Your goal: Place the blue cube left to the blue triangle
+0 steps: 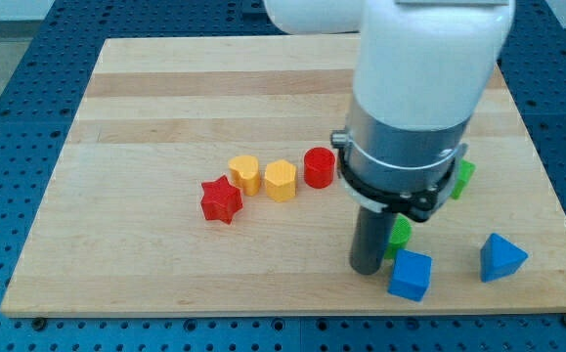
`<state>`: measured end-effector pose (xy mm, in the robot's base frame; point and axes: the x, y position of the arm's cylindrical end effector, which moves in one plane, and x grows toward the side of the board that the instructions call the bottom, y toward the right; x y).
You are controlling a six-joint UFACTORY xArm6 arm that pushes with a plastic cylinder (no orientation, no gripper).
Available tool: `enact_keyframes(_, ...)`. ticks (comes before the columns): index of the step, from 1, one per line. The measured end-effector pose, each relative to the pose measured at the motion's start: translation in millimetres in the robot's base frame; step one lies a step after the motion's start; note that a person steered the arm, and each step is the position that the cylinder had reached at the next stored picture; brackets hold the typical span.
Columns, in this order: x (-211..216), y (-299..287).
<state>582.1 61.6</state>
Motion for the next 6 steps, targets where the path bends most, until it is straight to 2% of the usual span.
enact_keyframes(1,32.5,-4.8)
enact_keyframes(4,29.8,83.6)
enact_keyframes(5,36.3,87.2)
enact_keyframes(6,35.5,53.8)
